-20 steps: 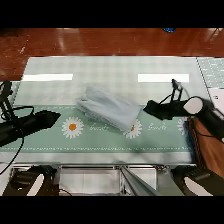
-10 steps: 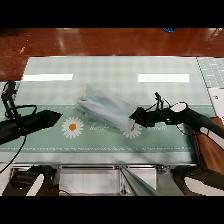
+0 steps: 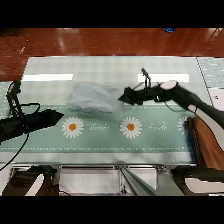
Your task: Fold the shirts.
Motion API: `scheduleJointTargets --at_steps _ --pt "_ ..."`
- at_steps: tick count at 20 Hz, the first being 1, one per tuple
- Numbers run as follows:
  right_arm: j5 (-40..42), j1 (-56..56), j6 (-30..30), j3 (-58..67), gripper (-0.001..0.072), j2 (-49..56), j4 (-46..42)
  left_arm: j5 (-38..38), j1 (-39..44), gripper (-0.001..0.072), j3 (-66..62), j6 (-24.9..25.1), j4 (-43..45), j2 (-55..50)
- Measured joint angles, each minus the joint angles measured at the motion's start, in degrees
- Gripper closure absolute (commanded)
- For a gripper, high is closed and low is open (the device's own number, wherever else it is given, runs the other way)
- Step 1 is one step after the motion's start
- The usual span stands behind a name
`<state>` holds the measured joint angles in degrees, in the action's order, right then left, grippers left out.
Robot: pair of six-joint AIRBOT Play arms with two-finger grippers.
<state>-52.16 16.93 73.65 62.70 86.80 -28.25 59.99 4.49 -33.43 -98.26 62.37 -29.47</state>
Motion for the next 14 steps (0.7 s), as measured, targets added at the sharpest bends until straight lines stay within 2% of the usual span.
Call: scheduleJointTargets --at_steps 8,14 --pt "-17.11 -2.45 14.62 31.89 0.0693 0.20 -24.52 -0.02 0.00 0.0688 0.00 0.00 0.00 -0.55" --pt "-27.32 -13.51 22.14 45.64 0.0693 -3.19 -30.34 -1.27 0.00 0.0688 0.00 0.00 0.00 -0.55"
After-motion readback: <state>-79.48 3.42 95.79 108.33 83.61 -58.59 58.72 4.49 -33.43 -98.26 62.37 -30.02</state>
